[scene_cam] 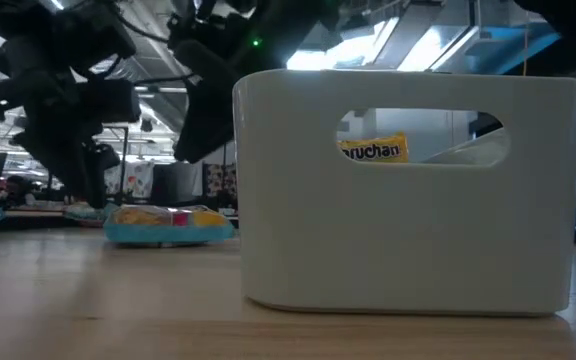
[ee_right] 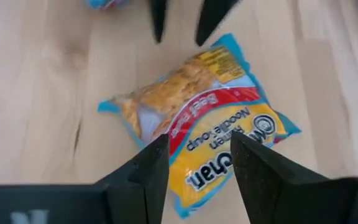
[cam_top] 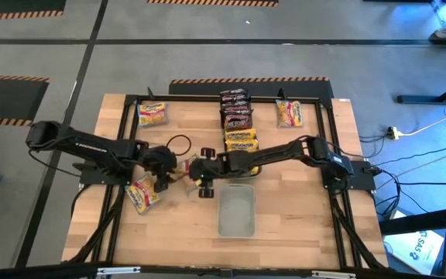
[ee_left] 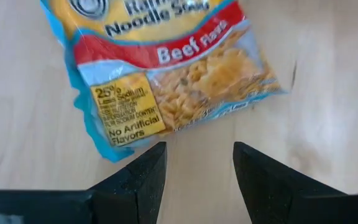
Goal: Sort Maruchan noodles
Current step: Put the blue noodle pack into the gray bin
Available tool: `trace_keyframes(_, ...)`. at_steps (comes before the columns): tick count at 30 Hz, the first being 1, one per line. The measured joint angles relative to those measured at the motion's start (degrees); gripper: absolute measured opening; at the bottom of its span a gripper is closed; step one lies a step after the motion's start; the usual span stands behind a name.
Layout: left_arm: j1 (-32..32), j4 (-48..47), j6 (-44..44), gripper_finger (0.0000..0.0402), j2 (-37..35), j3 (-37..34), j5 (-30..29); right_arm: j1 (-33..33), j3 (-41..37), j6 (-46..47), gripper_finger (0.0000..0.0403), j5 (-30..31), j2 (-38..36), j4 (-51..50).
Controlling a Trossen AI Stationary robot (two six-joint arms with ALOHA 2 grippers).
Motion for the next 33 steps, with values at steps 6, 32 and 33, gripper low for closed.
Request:
trace_keyframes(6, -0.9, 4.5, -8.8, 0.018, -3.2, 0.0, -8.2, -4.5, 0.0, 13.5, 0.0157, -8.6, 0.0, -0.5)
trace_keyframes(32, -12.4, 26.9, -13.5, 0.018, 1.9, -14.3, -24.4, -10.2, 0.0, 31.4, 0.0304, -20.1, 3.9, 1.0)
trace_keyframes(33, -12.6, 27.0, -13.9, 0.018, 1.9, -14.5, -24.4, -10.5, 0.0, 31.8, 0.0301, -20.2, 3.9, 0.9)
